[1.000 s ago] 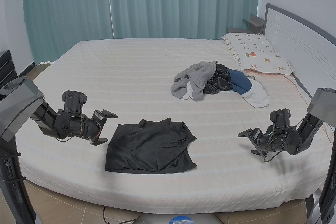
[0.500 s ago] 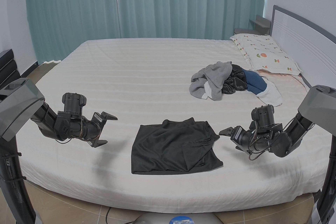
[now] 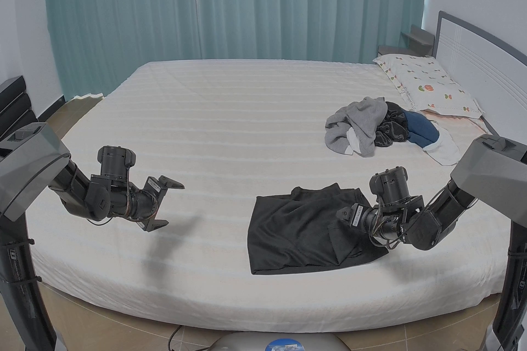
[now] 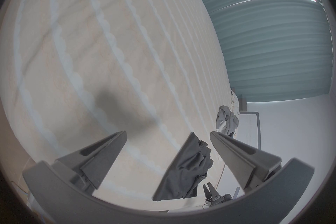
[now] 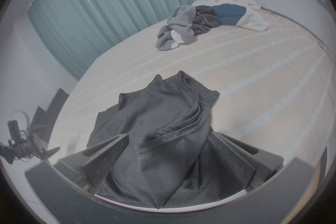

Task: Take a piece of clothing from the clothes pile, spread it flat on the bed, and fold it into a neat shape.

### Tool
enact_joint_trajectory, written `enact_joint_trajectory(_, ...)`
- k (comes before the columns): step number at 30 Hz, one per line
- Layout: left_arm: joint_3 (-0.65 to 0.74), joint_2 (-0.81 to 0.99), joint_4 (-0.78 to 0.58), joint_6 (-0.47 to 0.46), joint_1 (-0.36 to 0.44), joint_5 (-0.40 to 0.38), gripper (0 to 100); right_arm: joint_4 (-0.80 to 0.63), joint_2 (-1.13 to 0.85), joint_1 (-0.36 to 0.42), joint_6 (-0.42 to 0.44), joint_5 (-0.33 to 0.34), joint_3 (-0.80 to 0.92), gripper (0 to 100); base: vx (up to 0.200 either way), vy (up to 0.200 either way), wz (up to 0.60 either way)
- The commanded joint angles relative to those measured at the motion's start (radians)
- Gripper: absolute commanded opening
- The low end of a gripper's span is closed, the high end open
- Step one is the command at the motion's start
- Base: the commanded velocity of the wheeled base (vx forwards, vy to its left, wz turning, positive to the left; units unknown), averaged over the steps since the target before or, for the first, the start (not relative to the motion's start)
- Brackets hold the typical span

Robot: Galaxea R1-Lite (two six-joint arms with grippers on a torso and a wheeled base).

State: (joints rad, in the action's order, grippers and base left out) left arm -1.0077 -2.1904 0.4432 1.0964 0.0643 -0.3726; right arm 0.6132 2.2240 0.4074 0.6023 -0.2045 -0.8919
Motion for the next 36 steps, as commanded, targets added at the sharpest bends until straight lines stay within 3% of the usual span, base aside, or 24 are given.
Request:
enact_joint_trajectory(1, 0.000, -0.005, 0.000, -0.001, 0.003, 0.001, 100, 0.007, 0.039, 0.010, -0.009, -0.009, 0.005, 100, 0.000, 0.000, 0.00)
enact_joint_trajectory(6, 0.000, -0.005, 0.000, -0.001, 0.003, 0.001, 100, 0.023, 0.057, 0.005, -0.015, -0.059, 0.004, 100, 0.000, 0.000, 0.00)
enact_joint_trajectory(17, 0.000, -0.005, 0.000, 0.000, 0.003, 0.003, 100, 0.026, 0.042, -0.035, -0.104, -0.090, 0.065, 100, 0.000, 0.000, 0.00)
enact_joint_trajectory(27, 0.000, -0.006, 0.000, 0.000, 0.003, 0.003, 100, 0.031, -0.052, -0.197, -0.320, -0.027, 0.194, 100, 0.000, 0.000, 0.00)
enact_joint_trajectory(33, -0.002, -0.006, 0.000, 0.000, 0.003, 0.003, 100, 0.030, -0.075, -0.248, -0.415, 0.023, 0.254, 100, 0.000, 0.000, 0.00)
enact_joint_trajectory(36, -0.002, -0.006, 0.000, -0.001, 0.003, 0.003, 100, 0.026, -0.121, -0.297, -0.512, 0.040, 0.300, 100, 0.000, 0.000, 0.00)
